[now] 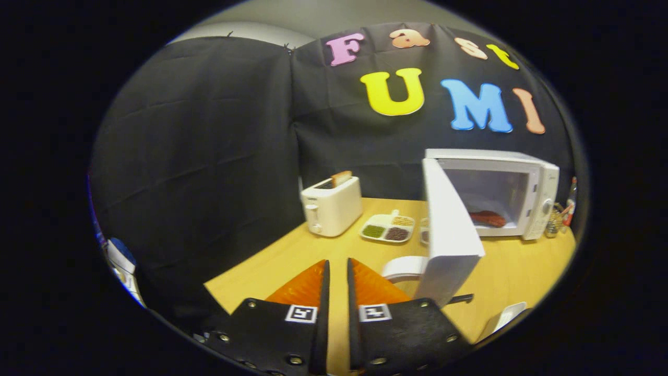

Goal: Open the microwave, put the food inside, and close the microwave door.

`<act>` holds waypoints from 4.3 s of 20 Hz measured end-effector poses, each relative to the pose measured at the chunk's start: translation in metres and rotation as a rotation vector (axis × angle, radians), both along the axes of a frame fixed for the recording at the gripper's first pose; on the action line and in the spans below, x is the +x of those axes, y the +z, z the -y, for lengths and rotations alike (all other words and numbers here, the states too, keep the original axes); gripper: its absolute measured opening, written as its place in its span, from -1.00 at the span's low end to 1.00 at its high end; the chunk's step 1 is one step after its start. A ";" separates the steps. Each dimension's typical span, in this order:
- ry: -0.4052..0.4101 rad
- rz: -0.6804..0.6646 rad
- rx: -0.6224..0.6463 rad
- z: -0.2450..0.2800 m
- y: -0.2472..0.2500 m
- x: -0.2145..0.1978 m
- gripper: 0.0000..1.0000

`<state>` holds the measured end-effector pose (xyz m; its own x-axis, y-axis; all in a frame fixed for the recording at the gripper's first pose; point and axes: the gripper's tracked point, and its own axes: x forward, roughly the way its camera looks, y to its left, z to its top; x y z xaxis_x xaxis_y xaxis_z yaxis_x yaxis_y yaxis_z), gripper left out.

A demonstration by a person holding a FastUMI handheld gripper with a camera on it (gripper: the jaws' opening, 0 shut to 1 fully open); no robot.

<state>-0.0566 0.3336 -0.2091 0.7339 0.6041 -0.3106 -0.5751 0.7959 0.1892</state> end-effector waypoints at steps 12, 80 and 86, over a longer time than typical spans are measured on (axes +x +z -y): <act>-0.106 -0.102 -0.016 0.084 -0.014 0.037 -0.98; -0.443 0.031 -0.072 0.235 0.014 0.272 -0.85; -0.468 0.098 -0.056 0.243 0.057 0.226 -0.85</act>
